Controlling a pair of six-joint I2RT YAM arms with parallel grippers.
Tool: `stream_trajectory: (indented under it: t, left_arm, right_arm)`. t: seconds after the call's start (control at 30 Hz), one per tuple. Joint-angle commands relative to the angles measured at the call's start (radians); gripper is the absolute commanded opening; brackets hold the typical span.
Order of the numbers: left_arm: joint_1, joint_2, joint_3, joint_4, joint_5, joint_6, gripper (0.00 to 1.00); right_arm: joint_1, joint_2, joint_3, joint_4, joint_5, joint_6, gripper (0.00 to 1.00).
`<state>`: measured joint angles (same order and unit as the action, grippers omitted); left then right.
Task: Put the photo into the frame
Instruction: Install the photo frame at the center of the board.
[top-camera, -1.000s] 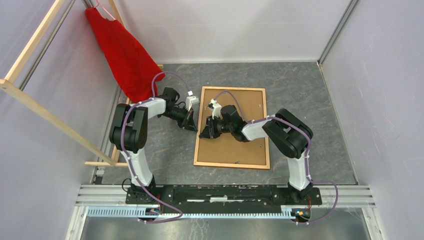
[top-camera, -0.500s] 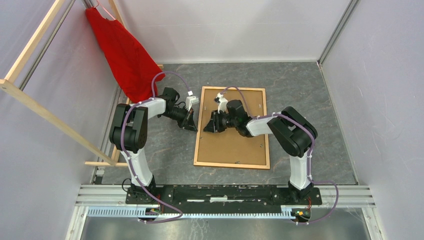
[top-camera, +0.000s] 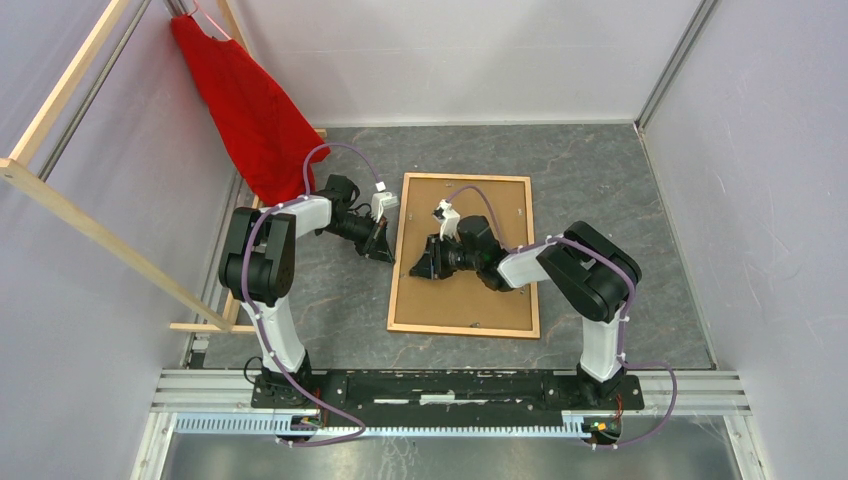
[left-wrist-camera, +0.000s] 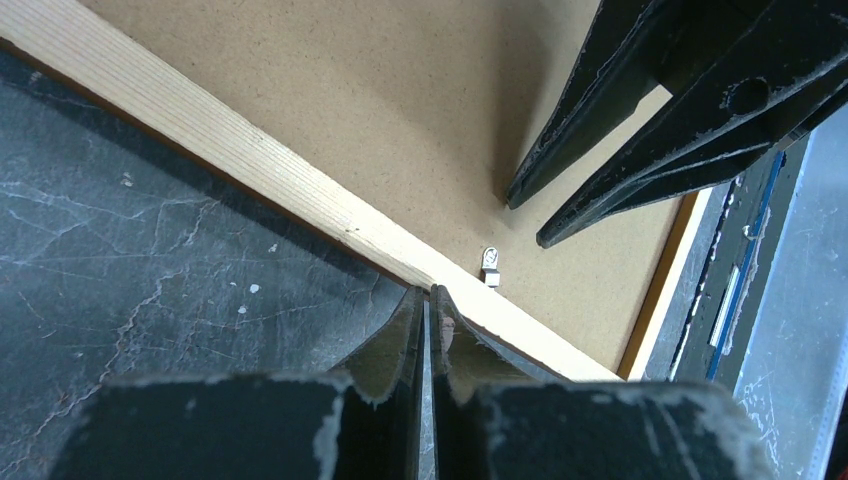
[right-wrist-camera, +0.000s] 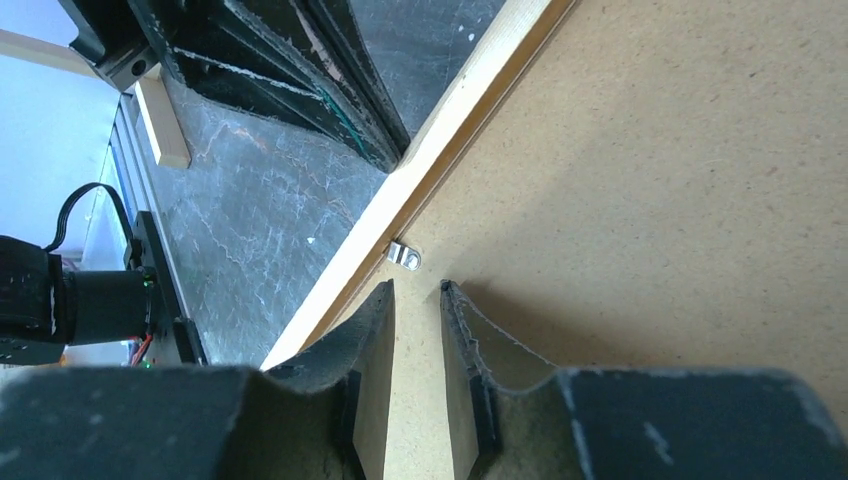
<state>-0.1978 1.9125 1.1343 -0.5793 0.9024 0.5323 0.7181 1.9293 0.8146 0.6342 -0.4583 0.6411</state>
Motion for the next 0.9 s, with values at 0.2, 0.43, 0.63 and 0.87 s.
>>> stream_trajectory:
  t: [0.2, 0.43, 0.63, 0.87]
  left_arm:
    - [0.029, 0.017, 0.054, 0.085, -0.005, -0.113, 0.2]
    - [0.036, 0.066, 0.103, 0.124, 0.026, -0.177, 0.27]
    - [0.035, 0.081, 0.098, 0.136, 0.04, -0.174, 0.27]
    - [0.035, 0.082, 0.088, 0.136, 0.039, -0.162, 0.25]
  right_arm:
    - [-0.11, 0.093, 0.309, -0.167, 0.064, -0.071, 0.38]
    - [-0.141, 0.229, 0.514, -0.297, 0.094, -0.103, 0.39]
    - [-0.148, 0.263, 0.542, -0.306, 0.096, -0.099, 0.37]
    - [-0.149, 0.3, 0.571, -0.308, 0.086, -0.086, 0.32]
